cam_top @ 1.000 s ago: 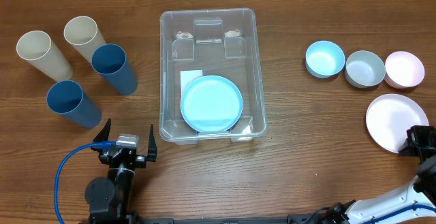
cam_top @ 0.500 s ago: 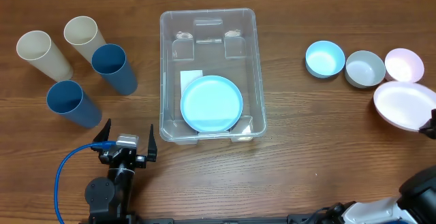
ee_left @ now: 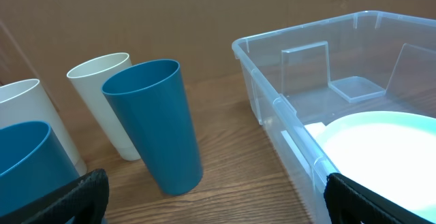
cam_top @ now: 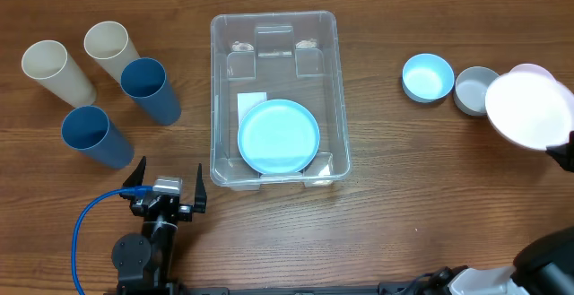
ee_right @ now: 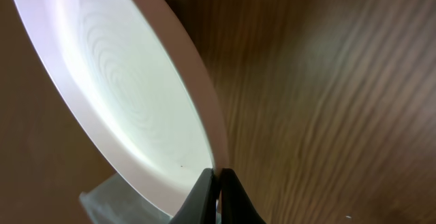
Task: Pack container
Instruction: 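Lift the pink plate and lower it onto the plates in the bin, then release the plate and move the right gripper to the light-blue bowl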
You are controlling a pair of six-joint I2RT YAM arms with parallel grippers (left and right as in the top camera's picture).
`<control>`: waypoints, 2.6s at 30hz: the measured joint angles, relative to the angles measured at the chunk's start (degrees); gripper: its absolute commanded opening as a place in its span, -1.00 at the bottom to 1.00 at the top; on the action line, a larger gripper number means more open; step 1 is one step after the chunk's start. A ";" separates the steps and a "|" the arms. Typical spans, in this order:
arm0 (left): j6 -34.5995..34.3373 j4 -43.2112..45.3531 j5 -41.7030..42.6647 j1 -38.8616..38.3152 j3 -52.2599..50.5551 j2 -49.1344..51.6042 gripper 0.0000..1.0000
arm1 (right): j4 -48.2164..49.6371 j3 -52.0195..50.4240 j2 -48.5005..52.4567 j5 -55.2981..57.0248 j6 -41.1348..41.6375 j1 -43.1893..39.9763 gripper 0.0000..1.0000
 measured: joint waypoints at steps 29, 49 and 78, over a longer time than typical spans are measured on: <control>0.00 -0.02 -0.02 0.00 0.00 0.00 1.00 | 11.63 0.02 -13.79 5.20 -0.20 66.23 -0.92; 0.00 -0.02 -0.02 0.00 0.00 0.00 1.00 | 15.43 -0.09 9.29 17.66 2.05 78.27 -0.92; 0.00 -0.02 0.00 0.00 0.00 0.00 1.00 | 10.43 -0.09 9.29 25.68 4.15 85.29 -0.15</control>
